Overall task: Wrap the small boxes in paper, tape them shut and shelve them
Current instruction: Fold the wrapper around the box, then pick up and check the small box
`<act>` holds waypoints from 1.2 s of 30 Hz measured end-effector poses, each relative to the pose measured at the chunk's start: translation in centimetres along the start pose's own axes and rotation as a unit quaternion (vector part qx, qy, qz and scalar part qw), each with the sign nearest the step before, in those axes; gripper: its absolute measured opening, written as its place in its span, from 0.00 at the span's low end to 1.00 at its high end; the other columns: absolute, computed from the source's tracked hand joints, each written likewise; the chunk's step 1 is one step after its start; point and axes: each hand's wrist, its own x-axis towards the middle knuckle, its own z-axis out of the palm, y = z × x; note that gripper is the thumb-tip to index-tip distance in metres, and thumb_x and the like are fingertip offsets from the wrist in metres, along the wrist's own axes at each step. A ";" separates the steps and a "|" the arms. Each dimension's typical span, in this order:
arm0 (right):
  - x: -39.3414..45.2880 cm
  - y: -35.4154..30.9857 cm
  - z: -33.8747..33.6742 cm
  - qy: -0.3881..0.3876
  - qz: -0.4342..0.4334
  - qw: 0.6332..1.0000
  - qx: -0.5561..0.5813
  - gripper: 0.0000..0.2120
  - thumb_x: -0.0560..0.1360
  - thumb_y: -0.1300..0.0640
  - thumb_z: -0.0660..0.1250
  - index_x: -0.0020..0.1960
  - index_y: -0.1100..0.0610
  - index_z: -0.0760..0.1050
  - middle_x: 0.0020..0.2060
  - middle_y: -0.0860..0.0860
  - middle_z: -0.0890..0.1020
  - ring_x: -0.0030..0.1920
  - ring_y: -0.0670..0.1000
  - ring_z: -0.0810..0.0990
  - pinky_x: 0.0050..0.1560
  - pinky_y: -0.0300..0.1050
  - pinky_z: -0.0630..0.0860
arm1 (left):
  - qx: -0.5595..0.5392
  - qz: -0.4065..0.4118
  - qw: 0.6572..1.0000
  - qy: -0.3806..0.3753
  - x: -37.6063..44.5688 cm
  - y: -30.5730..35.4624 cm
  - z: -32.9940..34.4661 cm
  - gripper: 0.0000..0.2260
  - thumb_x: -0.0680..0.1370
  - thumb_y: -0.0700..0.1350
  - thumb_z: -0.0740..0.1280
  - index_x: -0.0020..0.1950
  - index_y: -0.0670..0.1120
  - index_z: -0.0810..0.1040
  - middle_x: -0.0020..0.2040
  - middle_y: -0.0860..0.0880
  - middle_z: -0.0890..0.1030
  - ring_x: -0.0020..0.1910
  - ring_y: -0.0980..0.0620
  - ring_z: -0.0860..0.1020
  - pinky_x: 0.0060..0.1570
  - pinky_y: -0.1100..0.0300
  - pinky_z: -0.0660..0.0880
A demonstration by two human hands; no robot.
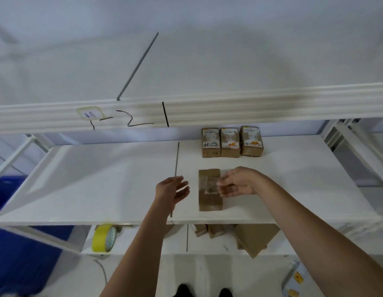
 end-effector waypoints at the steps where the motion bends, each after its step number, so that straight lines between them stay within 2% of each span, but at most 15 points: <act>1: 0.1 0.0 -0.4 0.008 -0.018 1.000 0.013 0.07 0.76 0.70 0.70 0.53 0.66 0.78 0.41 0.60 0.84 0.43 0.58 0.85 0.49 0.53 0.84 | 0.010 -0.002 1.000 -0.001 0.2 0.0 0.1 0.07 0.79 0.37 0.69 0.55 0.35 0.80 0.47 0.37 0.83 0.42 0.40 0.83 0.43 0.52 0.83; 4: 0.3 0.2 -1.2 0.038 -0.048 0.997 0.041 0.12 0.76 0.73 0.69 0.58 0.64 0.76 0.44 0.62 0.85 0.44 0.58 0.86 0.44 0.50 0.85 | 0.049 -0.002 0.999 0.009 0.8 0.2 0.3 0.08 0.78 0.37 0.71 0.56 0.35 0.81 0.51 0.37 0.83 0.43 0.41 0.84 0.45 0.49 0.84; 6: 0.5 0.3 -1.5 0.067 -0.055 0.995 0.054 0.11 0.75 0.74 0.68 0.56 0.66 0.76 0.43 0.63 0.85 0.42 0.57 0.86 0.40 0.49 0.85 | 0.063 0.003 0.998 0.021 1.2 0.4 0.3 0.09 0.76 0.36 0.73 0.55 0.35 0.81 0.52 0.39 0.82 0.45 0.41 0.83 0.46 0.48 0.83; 9: 1.1 0.6 -1.9 0.109 -0.045 0.990 0.074 0.05 0.76 0.73 0.68 0.51 0.68 0.76 0.44 0.64 0.84 0.43 0.58 0.86 0.44 0.51 0.84 | 0.073 -0.023 0.997 0.018 2.0 0.8 0.7 0.10 0.75 0.33 0.73 0.55 0.32 0.81 0.50 0.38 0.82 0.44 0.41 0.81 0.42 0.51 0.83; 12: 2.4 1.1 -2.3 0.140 -0.037 0.986 0.087 0.04 0.77 0.72 0.68 0.51 0.67 0.76 0.46 0.65 0.83 0.46 0.60 0.85 0.48 0.55 0.83 | 0.091 -0.079 0.993 0.009 2.9 0.8 1.6 0.11 0.74 0.32 0.74 0.55 0.32 0.81 0.45 0.39 0.82 0.40 0.42 0.82 0.41 0.53 0.82; 16: 3.8 2.0 -2.7 0.163 -0.004 0.981 0.106 0.04 0.77 0.69 0.69 0.52 0.65 0.78 0.47 0.63 0.83 0.47 0.61 0.84 0.49 0.57 0.83 | 0.190 -0.065 0.980 0.004 4.5 1.5 2.9 0.11 0.75 0.34 0.73 0.56 0.32 0.81 0.46 0.40 0.83 0.41 0.42 0.82 0.49 0.49 0.83; 19: 4.5 2.2 -2.9 0.187 0.014 0.975 0.123 0.04 0.78 0.69 0.69 0.51 0.65 0.80 0.44 0.61 0.83 0.43 0.58 0.83 0.44 0.55 0.83 | 0.232 -0.047 0.971 -0.001 5.0 2.7 3.6 0.07 0.76 0.35 0.72 0.53 0.34 0.82 0.50 0.40 0.84 0.42 0.42 0.83 0.52 0.48 0.82; 22: 4.8 2.2 -2.9 0.188 0.007 0.969 0.160 0.04 0.78 0.70 0.66 0.50 0.66 0.80 0.42 0.60 0.82 0.40 0.56 0.81 0.42 0.52 0.82 | 0.228 -0.038 0.973 -0.016 5.4 3.8 3.7 0.07 0.77 0.35 0.71 0.53 0.33 0.82 0.53 0.39 0.84 0.44 0.41 0.83 0.55 0.48 0.81; 26: 5.1 2.5 -2.8 0.202 -0.031 0.960 0.189 0.06 0.76 0.71 0.70 0.52 0.67 0.79 0.43 0.61 0.82 0.41 0.56 0.82 0.40 0.50 0.82 | 0.172 -0.059 0.982 -0.051 5.2 3.1 2.1 0.05 0.77 0.33 0.70 0.52 0.33 0.82 0.53 0.38 0.82 0.50 0.38 0.82 0.60 0.45 0.79; 31: 5.7 3.1 -2.8 0.205 -0.035 0.965 0.158 0.08 0.75 0.70 0.72 0.53 0.70 0.78 0.43 0.62 0.83 0.40 0.56 0.83 0.43 0.50 0.83 | 0.140 -0.090 0.985 -0.035 5.0 0.4 0.1 0.09 0.74 0.37 0.75 0.52 0.35 0.83 0.51 0.39 0.84 0.49 0.38 0.84 0.53 0.47 0.82; 36: 5.7 3.5 -2.6 0.209 -0.021 0.968 0.139 0.06 0.76 0.67 0.71 0.52 0.67 0.79 0.44 0.61 0.83 0.41 0.57 0.82 0.49 0.54 0.84 | 0.121 -0.091 0.989 -0.010 4.8 -1.5 -0.6 0.10 0.73 0.40 0.77 0.51 0.36 0.84 0.51 0.40 0.83 0.50 0.38 0.83 0.51 0.47 0.82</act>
